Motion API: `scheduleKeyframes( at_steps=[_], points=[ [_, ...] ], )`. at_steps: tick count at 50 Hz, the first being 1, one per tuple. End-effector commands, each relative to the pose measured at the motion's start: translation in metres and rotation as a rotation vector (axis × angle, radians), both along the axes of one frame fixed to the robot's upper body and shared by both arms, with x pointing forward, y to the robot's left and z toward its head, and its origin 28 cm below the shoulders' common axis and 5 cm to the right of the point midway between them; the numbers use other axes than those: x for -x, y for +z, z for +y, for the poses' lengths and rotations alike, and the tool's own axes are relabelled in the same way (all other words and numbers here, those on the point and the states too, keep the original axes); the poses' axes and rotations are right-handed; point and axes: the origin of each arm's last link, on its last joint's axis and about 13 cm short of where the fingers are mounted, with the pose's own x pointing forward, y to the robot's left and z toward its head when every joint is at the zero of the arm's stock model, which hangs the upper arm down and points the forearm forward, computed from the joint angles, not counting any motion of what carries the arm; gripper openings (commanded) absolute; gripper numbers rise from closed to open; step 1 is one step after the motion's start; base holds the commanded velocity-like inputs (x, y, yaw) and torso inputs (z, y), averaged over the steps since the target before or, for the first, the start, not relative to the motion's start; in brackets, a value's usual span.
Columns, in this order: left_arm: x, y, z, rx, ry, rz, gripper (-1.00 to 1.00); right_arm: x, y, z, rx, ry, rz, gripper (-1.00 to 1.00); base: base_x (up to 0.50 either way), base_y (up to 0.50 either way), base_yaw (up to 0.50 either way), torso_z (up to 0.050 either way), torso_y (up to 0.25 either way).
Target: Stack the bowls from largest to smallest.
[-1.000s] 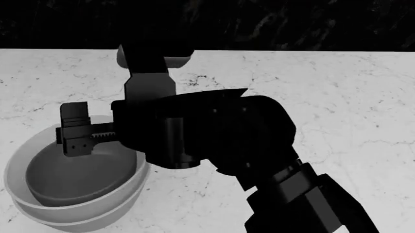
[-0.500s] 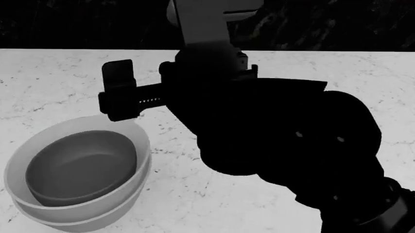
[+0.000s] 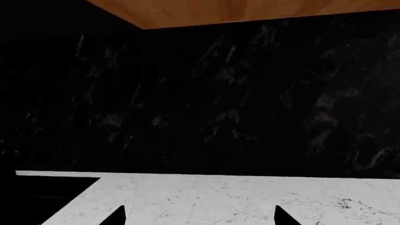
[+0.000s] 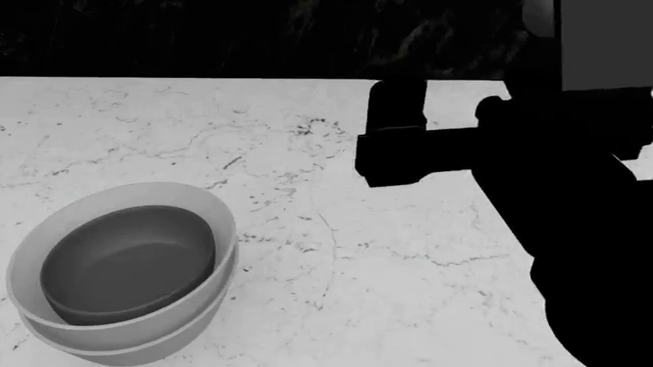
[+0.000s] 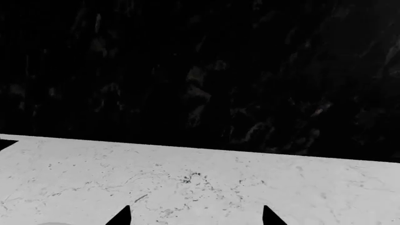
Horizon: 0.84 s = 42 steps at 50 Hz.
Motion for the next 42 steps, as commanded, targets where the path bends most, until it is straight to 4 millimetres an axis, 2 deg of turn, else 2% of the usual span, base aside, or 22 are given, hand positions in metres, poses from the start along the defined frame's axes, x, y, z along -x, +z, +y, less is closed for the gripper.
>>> scheduleKeyframes(
  at_steps=[1, 7, 10, 13, 17, 21, 28, 34, 37, 42],
  points=[
    [-0.029, 0.036, -0.001, -0.079, -0.039, 0.01, 1.0, 0.024, 0.004, -0.04, 0.034, -0.113, -0.051, 1.0, 0.0, 0.0, 0.0, 0.0, 0.0],
    [-0.044, 0.061, -0.003, -0.117, -0.095, 0.008, 1.0, 0.028, 0.016, -0.054, 0.007, -0.152, -0.08, 1.0, 0.0, 0.0, 0.0, 0.0, 0.0],
    [-0.049, 0.079, -0.005, -0.155, -0.106, -0.005, 1.0, 0.026, 0.031, -0.062, 0.014, -0.176, -0.103, 1.0, 0.0, 0.0, 0.0, 0.0, 0.0],
    [-0.053, 0.09, -0.005, -0.152, -0.096, -0.002, 1.0, 0.021, 0.037, -0.064, 0.019, -0.182, -0.102, 1.0, 0.0, 0.0, 0.0, 0.0, 0.0],
    [-0.058, 0.095, -0.006, -0.156, -0.106, 0.015, 1.0, 0.019, 0.046, -0.067, 0.021, -0.2, -0.11, 1.0, 0.0, 0.0, 0.0, 0.0, 0.0],
    [-0.066, 0.111, -0.006, -0.201, -0.093, -0.006, 1.0, 0.018, 0.05, -0.07, 0.033, -0.211, -0.109, 1.0, 0.0, 0.0, 0.0, 0.0, 0.0],
    [-0.067, 0.127, -0.008, -0.224, -0.11, -0.033, 1.0, 0.017, 0.069, -0.068, 0.031, -0.205, -0.133, 1.0, 0.0, 0.0, 0.0, 0.0, 0.0],
    [-0.065, 0.142, -0.005, -0.244, -0.102, -0.05, 1.0, 0.011, 0.077, -0.068, 0.036, -0.211, -0.146, 1.0, 0.0, 0.0, 0.0, 0.0, 0.0],
    [-0.062, 0.145, -0.004, -0.247, -0.101, -0.05, 1.0, 0.008, 0.081, -0.065, 0.049, -0.202, -0.15, 1.0, 0.0, 0.0, 0.0, 0.0, 0.0],
    [-0.06, 0.149, -0.003, -0.235, -0.117, -0.06, 1.0, 0.009, 0.1, -0.061, 0.061, -0.193, -0.186, 1.0, 0.0, 0.0, 0.0, 0.0, 0.0]
  ],
)
